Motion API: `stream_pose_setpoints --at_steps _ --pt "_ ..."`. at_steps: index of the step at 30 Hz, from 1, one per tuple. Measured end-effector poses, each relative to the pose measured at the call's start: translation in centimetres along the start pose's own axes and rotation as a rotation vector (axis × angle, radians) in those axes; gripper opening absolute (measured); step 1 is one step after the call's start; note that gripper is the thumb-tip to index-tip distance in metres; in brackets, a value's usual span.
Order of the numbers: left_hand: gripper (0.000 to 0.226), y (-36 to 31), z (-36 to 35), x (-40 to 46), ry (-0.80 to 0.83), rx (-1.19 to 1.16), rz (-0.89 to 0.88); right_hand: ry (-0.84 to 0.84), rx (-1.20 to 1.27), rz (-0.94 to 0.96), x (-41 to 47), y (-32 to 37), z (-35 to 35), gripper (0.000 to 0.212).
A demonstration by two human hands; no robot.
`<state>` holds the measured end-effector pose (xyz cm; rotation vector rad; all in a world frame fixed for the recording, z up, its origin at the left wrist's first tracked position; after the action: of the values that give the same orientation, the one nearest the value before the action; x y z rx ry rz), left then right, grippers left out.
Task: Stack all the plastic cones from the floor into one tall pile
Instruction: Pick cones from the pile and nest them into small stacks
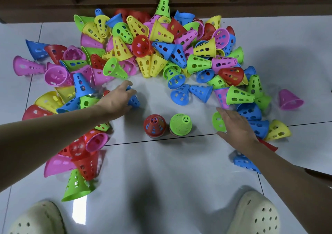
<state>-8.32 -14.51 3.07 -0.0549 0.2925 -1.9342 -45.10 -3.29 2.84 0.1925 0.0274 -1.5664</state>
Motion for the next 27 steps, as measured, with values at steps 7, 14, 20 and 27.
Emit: stream_pose_setpoints --at_steps 7,14,20,27 --pt "0.058 -1.4 -1.5 -0.2 0.121 0.149 -0.144 -0.026 0.165 -0.146 0.0 0.7 0.9 0.095" --pt "0.052 -2.1 -0.4 -0.2 0.012 0.211 -0.191 -0.096 0.465 -0.216 -0.5 4.4 3.3 0.095" --pt "0.031 -2.9 4.9 -2.8 -0.191 -0.446 0.128 -0.152 0.574 -0.225 -0.9 5.7 5.2 0.096" --pt "0.061 -7.4 6.5 -8.2 -0.195 -0.680 -0.027 -0.138 0.685 -0.265 -2.0 6.6 7.6 0.101"
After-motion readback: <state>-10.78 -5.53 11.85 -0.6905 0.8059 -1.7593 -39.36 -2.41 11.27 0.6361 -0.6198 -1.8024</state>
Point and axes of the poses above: each hand's wrist, its own x-axis towards the middle knuckle, its own z-axis out of the back of the hand, y = z × x, the point moved 9 cm from there along x, towards the middle knuckle, and after that the axes turned 13 degrees about -y, right-handed, at the moved point
